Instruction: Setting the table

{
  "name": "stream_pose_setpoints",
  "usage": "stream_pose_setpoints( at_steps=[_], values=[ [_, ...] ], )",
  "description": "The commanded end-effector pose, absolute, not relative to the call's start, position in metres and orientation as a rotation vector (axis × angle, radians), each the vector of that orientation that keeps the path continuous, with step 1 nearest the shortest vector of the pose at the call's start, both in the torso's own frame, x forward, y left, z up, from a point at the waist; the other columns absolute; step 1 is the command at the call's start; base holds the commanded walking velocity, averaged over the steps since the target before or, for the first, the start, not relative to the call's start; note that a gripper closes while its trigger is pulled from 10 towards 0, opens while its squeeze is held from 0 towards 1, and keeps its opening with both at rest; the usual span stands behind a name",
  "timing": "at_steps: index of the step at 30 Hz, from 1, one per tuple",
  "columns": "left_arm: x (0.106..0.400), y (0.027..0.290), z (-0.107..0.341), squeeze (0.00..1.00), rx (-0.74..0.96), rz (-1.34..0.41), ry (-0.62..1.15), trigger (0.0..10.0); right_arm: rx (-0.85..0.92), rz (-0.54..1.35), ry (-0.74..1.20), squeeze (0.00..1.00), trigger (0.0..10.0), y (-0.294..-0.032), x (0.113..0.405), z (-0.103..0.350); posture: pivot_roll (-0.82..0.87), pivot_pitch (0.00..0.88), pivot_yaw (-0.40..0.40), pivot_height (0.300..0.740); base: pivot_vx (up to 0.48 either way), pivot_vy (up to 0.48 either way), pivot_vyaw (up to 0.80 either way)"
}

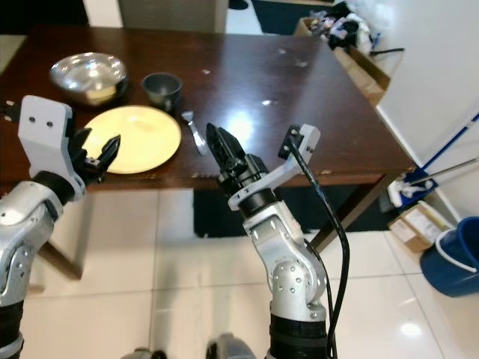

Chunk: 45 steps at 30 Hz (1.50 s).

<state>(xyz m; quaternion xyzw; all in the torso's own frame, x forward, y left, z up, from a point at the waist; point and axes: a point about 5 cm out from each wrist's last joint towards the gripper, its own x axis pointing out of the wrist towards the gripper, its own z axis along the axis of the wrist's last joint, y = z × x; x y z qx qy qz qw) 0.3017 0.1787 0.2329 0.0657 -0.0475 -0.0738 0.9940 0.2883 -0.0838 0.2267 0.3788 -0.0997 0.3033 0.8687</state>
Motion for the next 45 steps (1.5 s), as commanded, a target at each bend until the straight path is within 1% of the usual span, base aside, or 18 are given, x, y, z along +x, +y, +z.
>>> stream_pose_setpoints(
  at_steps=[1,12,22,45],
  values=[
    [0.301,0.1763,0.2277,0.0,0.131,-0.156,-0.079,10.0,0.804,0.618,-0.202,0.0,10.0,-0.0874,0.2872,0.2232,-0.02,0.06,0.018,0.74,-0.371,0.0,0.0],
    [0.3027,0.1758,0.229,0.0,0.13,-0.156,-0.086,10.0,0.792,0.613,-0.211,0.0,10.0,-0.0879,0.2881,0.2245,-0.03,0.059,0.018,0.74,-0.339,0.0,0.0],
    [0.3027,0.1725,0.2298,0.0,0.11,-0.183,-0.08,10.0,0.811,0.597,-0.214,0.0,10.0,-0.0903,0.2907,0.2248,-0.02,0.056,0.018,0.74,0.0,0.0,0.0],
    [0.3051,0.1765,0.2299,0.0,0.123,-0.157,-0.081,10.0,0.795,0.59,-0.215,0.0,10.0,-0.0909,0.2928,0.224,-0.02,0.053,0.02,0.74,0.0,0.0,0.0]
  ],
)
